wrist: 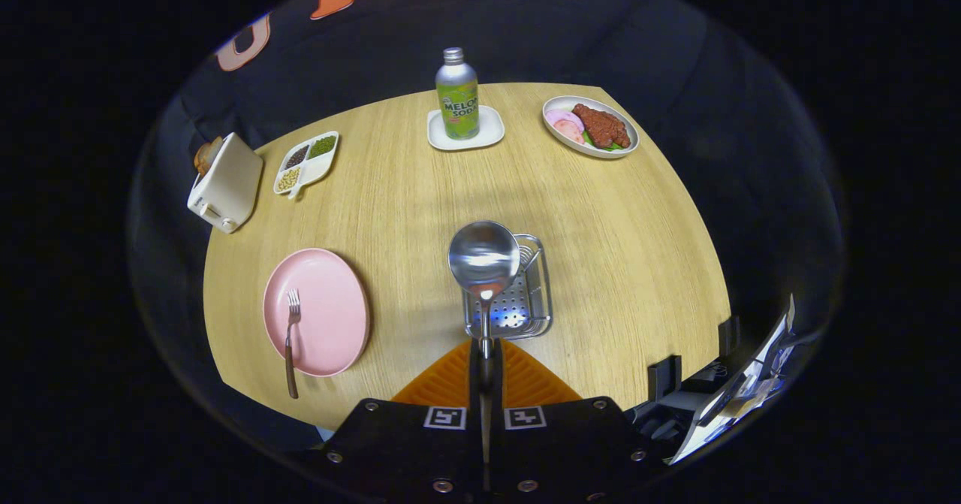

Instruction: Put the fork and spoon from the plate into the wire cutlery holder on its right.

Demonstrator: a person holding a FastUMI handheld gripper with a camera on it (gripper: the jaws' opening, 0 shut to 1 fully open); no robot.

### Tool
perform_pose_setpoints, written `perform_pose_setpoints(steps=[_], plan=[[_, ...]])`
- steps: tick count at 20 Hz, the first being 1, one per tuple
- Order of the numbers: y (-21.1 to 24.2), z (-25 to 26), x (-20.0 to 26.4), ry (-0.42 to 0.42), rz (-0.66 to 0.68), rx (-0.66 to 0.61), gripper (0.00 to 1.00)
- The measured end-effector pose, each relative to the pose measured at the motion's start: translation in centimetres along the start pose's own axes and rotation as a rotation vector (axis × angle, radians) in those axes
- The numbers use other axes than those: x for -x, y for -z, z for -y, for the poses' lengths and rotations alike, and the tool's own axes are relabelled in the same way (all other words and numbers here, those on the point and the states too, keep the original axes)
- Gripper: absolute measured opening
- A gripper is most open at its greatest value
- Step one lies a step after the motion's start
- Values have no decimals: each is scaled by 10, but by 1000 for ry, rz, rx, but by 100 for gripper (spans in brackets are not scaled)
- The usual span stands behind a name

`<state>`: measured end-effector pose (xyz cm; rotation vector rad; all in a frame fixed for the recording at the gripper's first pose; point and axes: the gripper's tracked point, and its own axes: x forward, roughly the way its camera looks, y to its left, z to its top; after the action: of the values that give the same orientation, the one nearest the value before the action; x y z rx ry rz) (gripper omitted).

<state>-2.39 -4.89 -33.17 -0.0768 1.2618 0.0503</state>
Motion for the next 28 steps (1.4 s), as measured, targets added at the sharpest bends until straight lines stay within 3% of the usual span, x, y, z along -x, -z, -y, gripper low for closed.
perform_pose_setpoints(steps=[11,17,23,28], plan=[[-7,18,-28,-43,-63,20,6],[-33,16,-35,-71,6,20,8],[-64,5,-23,-112,136,-50,9],[-113,5,23,-121,392,-81,12]])
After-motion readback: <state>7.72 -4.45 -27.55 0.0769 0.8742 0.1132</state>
